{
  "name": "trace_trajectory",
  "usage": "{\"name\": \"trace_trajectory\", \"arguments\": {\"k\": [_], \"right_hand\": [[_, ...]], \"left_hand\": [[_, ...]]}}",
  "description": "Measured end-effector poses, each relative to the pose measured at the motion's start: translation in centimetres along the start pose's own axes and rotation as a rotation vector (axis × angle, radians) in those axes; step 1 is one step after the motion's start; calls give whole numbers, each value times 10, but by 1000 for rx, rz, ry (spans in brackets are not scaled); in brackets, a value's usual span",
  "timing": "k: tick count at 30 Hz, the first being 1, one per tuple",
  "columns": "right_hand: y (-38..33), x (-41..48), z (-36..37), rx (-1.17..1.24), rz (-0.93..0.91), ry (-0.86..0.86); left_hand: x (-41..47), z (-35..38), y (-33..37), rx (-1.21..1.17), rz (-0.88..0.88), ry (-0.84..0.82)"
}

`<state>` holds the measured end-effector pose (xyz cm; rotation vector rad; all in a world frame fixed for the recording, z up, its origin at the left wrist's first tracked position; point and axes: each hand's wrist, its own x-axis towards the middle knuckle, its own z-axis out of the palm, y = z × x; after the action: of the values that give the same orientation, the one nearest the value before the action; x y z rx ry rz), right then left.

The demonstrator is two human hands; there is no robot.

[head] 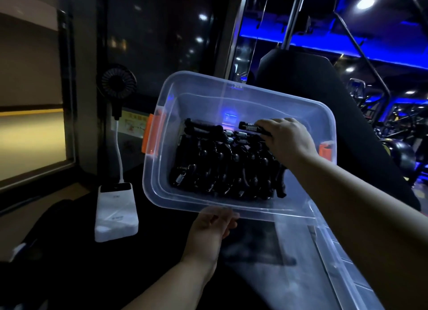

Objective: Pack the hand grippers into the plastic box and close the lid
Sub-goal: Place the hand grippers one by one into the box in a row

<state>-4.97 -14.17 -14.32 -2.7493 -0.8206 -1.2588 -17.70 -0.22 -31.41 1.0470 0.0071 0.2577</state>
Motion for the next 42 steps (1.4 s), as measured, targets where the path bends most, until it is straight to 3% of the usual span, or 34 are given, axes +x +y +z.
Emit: {"name": "trace_trajectory", "arguments": {"k": [13,18,24,28,33,42], "right_hand": [[-3,38,61,-198,89,-190],[-3,37,76,-5,212,-93],[-3,37,79,204,361,-98],[-3,39,80,186,372,-108],[-7,33,81,201,415,20],[-8,15,67,99,488,9]], "left_hand": [[5,-6,-4,-7,-34,-41],[7,-7,-5,-28,-31,-62],[10,-11,-12,11,-15,-68],[13,-13,-15,20,-19,-70],[11,-13,-15,53,8,-70],[9,-9,-9,50,5,-51]]}}
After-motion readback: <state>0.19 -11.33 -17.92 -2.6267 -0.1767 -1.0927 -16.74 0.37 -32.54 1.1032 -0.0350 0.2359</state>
